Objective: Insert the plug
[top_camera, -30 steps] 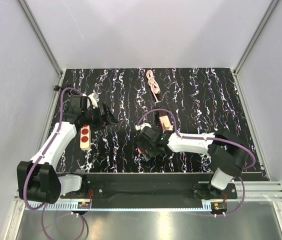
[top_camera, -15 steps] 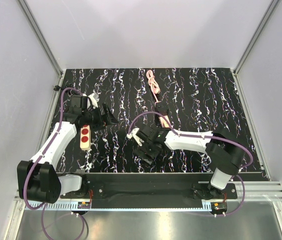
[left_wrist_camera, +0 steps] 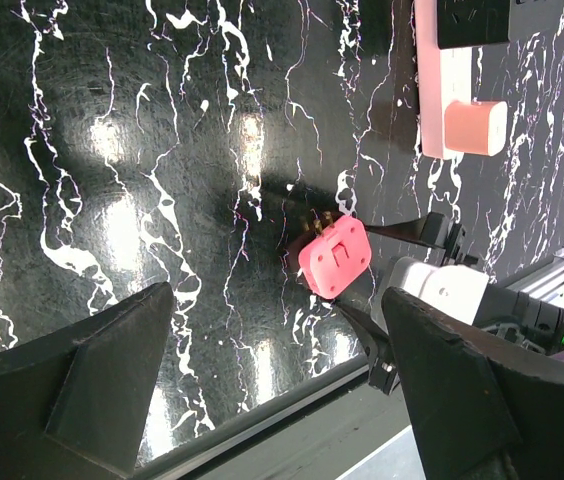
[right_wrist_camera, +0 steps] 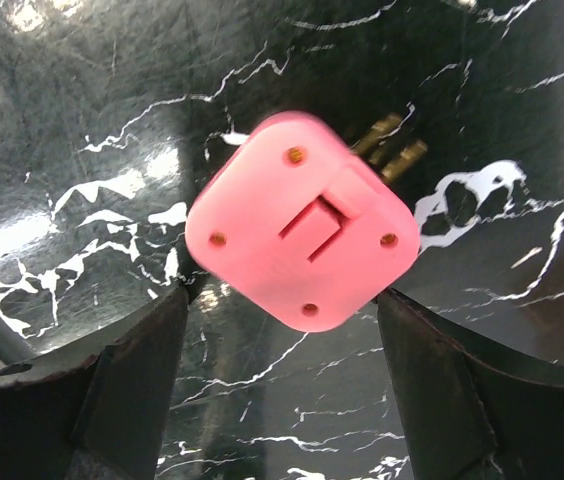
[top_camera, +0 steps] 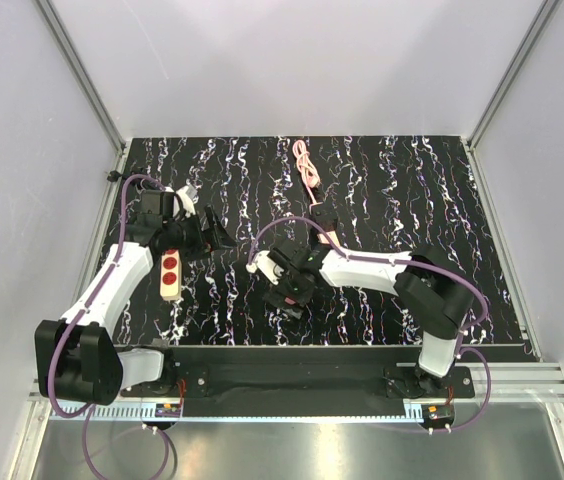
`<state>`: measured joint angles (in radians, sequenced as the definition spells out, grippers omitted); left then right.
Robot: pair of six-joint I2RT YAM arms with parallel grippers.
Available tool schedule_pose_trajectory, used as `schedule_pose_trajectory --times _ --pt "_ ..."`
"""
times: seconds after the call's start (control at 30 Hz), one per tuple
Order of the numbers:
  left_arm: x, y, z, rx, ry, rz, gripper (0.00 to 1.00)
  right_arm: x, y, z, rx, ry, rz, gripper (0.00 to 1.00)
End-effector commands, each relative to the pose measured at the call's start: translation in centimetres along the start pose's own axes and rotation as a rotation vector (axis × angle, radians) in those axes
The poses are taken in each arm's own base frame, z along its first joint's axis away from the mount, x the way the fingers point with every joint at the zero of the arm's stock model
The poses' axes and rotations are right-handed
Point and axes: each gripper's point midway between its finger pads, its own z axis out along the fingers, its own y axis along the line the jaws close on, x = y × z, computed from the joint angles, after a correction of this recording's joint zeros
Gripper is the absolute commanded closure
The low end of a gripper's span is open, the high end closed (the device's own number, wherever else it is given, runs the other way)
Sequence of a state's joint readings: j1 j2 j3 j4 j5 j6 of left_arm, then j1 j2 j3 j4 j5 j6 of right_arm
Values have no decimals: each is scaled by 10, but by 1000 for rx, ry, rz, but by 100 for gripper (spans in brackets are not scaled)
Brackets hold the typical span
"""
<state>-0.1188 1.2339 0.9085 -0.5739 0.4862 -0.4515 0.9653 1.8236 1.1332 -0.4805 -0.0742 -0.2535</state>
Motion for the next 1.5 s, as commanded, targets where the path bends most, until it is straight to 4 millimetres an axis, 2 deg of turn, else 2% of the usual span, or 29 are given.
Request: schedule_pose_trajectory --times 0.0,0.13,0.23,0.27,0.43,0.53,0.6,0.67,0.83,0.93,1.1,1.23,1.37,1.47 --pt "-17 -12 -7 44 -47 47 10 18 -6 15 -19 61 -29 18" --pt "-19 -10 -9 40 -51 45 9 18 -8 14 -13 57 -41 17" --pt "-19 -10 -9 37 -51 44 9 17 -17 18 23 76 -54 14" --pt "-20 -10 -9 37 -49 40 10 11 -21 18 39 69 -55 14" --pt "-21 -10 -10 36 -54 41 9 7 -12 21 -14 69 -25 15" --pt "-21 -8 -9 26 -56 38 10 2 -12 23 -3 75 44 19" --pt "-21 -8 -7 30 -48 29 9 -5 -22 23 70 71 122 21" --pt "-22 -10 -7 34 -50 26 10 -11 -42 24 192 62 186 18" --pt "-22 -11 -7 39 -54 23 10 -32 -51 29 250 29 320 16" --pt "-22 -11 -8 43 -58 25 10 -36 -51 29 254 33 349 14" --pt "-20 -10 -8 44 -60 28 10 -49 -52 21 254 19 390 11" --pt "-17 -11 -7 53 -54 26 10 -51 -44 12 188 24 324 9" --pt "-17 -11 -9 57 -59 38 10 -39 -24 2 46 39 178 7" --pt "-16 -9 -7 52 -58 37 10 -27 -26 -2 34 65 100 6"
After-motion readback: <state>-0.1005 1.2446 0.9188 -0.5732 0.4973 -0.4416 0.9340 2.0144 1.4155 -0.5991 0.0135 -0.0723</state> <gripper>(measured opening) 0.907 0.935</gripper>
